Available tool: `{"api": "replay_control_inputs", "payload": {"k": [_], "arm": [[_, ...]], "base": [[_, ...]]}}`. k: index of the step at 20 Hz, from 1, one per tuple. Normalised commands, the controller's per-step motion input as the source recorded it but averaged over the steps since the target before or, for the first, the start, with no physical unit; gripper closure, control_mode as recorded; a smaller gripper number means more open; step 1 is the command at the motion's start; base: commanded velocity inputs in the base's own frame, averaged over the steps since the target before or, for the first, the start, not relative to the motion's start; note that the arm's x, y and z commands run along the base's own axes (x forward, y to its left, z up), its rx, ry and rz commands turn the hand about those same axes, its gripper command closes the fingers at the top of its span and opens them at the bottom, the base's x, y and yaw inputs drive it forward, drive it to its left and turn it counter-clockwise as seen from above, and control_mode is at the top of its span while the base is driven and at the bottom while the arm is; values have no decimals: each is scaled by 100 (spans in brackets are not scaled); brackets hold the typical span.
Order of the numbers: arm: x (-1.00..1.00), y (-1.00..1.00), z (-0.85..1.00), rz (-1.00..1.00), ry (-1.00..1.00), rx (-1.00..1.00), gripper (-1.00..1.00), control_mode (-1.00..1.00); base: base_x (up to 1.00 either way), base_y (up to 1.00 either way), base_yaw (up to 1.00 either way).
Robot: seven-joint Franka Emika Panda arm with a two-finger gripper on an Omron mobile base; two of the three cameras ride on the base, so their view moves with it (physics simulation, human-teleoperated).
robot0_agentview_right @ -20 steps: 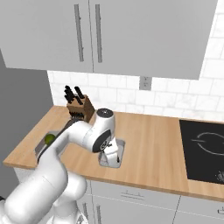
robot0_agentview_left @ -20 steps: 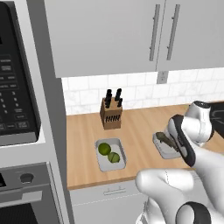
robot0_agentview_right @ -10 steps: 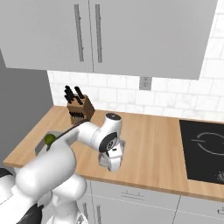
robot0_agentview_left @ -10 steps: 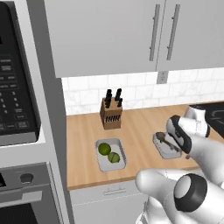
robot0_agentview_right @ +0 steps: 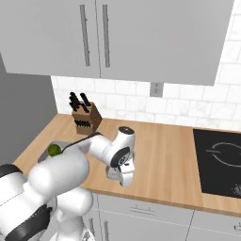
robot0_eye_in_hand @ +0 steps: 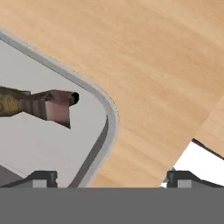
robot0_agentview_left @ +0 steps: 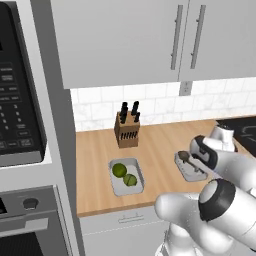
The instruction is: Take the meat container that has the fish and place it on the second highest rack of the freezer. Then take the vegetable container that has the limes and place it on the highest rack of the freezer.
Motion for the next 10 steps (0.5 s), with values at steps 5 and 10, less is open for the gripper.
{"api": "replay_control_inputs", "payload": {"k": [5,10], "arm": [[64,0,-39,-14,2,0,100,-100],[3,0,-5,-1,0,0,100,-100]], "base": [[0,0,0],[0,0,0]]}}
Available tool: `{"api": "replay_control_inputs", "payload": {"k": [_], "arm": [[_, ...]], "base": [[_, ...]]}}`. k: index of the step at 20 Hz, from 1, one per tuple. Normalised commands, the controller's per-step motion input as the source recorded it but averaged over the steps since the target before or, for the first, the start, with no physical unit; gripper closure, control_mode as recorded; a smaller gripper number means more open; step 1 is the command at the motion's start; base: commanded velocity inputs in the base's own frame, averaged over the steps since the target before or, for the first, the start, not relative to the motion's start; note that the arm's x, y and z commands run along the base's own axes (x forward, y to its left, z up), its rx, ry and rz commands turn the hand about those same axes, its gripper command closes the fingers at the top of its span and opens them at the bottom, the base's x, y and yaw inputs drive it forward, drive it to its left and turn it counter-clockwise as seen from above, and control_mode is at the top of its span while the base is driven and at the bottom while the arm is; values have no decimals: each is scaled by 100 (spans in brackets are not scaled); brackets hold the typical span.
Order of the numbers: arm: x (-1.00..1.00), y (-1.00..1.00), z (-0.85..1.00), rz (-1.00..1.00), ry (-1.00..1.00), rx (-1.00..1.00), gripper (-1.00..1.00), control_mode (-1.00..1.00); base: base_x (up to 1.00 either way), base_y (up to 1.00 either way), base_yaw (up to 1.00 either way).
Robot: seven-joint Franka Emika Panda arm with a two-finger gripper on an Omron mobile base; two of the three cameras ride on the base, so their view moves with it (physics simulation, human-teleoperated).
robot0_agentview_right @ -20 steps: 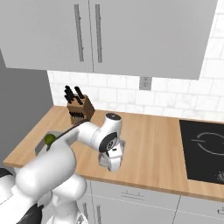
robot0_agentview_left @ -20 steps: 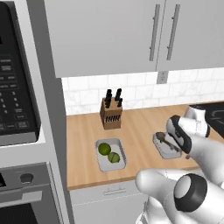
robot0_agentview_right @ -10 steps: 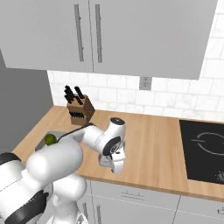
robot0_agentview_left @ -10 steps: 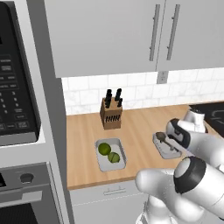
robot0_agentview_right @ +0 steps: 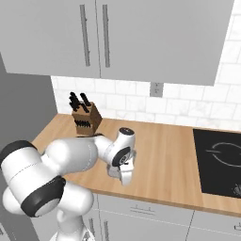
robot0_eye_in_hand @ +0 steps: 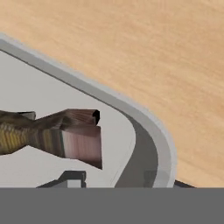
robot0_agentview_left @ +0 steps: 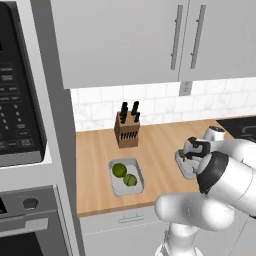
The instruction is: Take the meat container that has the fish and place it on the second highest rack of the freezer. Then take the vegetable container that has the limes and place it on the highest rack of the freezer.
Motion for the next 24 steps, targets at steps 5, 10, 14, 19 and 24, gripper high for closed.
{"api": "replay_control_inputs", "payload": {"k": [5,10,14,19,24], "arm": [[-6,0,1,0,-2,0,100,-100],[-25,14,34,-1,-14,0,100,-100],[-28,49,100,-3,-25,-7,100,-100],[-40,64,100,-2,-17,-2,100,-100],[-64,81,58,2,1,0,100,-100]], "base": [[0,0,0],[0,0,0],[0,0,0],[0,0,0],[0,0,0]]}}
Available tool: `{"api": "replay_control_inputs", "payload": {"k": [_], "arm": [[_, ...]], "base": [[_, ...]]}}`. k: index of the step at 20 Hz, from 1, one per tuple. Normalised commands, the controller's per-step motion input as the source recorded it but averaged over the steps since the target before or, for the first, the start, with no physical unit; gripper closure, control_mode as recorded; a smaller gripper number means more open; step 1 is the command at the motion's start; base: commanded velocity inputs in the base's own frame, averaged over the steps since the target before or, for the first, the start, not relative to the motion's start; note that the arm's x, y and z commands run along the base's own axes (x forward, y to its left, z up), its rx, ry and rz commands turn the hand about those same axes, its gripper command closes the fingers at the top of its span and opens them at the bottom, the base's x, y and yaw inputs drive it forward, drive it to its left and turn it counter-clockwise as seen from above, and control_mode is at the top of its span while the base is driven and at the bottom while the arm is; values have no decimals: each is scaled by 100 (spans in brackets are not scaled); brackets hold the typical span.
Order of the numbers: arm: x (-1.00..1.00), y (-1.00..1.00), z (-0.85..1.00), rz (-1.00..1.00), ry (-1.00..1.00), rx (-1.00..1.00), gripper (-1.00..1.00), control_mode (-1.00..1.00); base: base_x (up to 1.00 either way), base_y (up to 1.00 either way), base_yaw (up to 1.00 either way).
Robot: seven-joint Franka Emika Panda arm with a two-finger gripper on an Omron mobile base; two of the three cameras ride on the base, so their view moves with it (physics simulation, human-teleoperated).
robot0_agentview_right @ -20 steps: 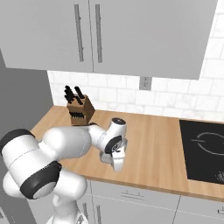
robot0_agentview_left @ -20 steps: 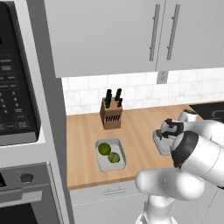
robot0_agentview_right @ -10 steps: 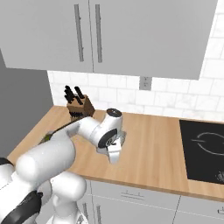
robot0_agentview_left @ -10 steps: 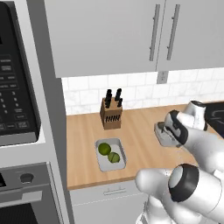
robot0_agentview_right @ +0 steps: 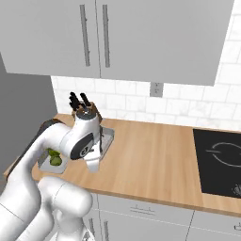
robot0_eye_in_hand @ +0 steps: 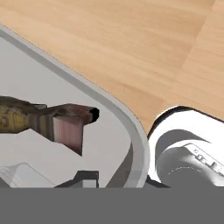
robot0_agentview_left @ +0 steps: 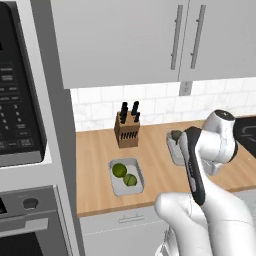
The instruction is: Take the meat container that has the fish and place it on the second highest rack of the freezer. Then take the vegetable container that has the limes and place it on the highest rack of the freezer.
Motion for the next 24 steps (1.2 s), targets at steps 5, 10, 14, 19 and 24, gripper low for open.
{"api": "replay_control_inputs", "payload": {"k": [5,10,14,19,24], "arm": [[-60,54,-6,7,0,-7,100,100],[0,0,0,0,0,0,100,100],[0,0,0,0,0,0,100,100],[0,0,0,0,0,0,100,100],[0,0,0,0,0,0,100,100]], "base": [[-40,40,17],[-50,49,81],[-24,62,86],[-8,97,74],[62,100,38]]}}
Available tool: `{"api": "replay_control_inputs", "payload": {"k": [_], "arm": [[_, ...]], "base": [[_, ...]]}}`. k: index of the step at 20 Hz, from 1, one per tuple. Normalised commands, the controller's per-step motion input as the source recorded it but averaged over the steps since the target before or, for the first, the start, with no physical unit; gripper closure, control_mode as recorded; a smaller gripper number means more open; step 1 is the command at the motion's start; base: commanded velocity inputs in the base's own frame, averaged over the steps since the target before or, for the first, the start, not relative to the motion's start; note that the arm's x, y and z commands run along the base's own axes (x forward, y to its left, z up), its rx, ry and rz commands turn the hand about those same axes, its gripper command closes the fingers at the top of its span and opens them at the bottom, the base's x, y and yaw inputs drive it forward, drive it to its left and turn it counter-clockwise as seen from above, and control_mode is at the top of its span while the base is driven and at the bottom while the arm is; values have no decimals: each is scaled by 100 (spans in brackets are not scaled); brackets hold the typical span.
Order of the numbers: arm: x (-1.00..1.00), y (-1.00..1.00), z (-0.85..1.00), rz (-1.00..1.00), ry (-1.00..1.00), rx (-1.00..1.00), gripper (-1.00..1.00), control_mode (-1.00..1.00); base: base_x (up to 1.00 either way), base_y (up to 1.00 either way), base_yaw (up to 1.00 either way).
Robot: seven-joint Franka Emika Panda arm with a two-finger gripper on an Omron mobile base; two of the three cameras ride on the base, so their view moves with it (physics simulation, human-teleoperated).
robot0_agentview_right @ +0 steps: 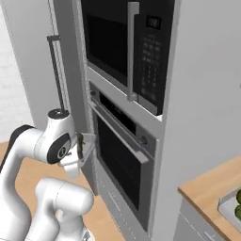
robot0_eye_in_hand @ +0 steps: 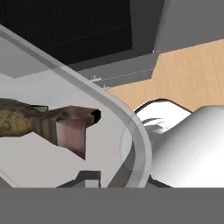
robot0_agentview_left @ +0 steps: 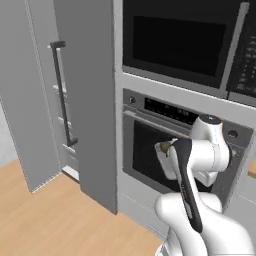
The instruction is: Take the meat container that has the fish and place it on the second highest rack of the freezer. Then take the vegetable container that has the limes and place it on the highest rack of the freezer.
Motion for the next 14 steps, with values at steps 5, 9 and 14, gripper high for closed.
{"api": "replay_control_inputs", "payload": {"k": [5,9,14], "arm": [[0,0,0,0,0,0,100,100],[0,0,0,0,0,0,100,100],[0,0,0,0,0,0,100,100]], "base": [[100,100,17],[100,100,5],[100,100,6]]}}
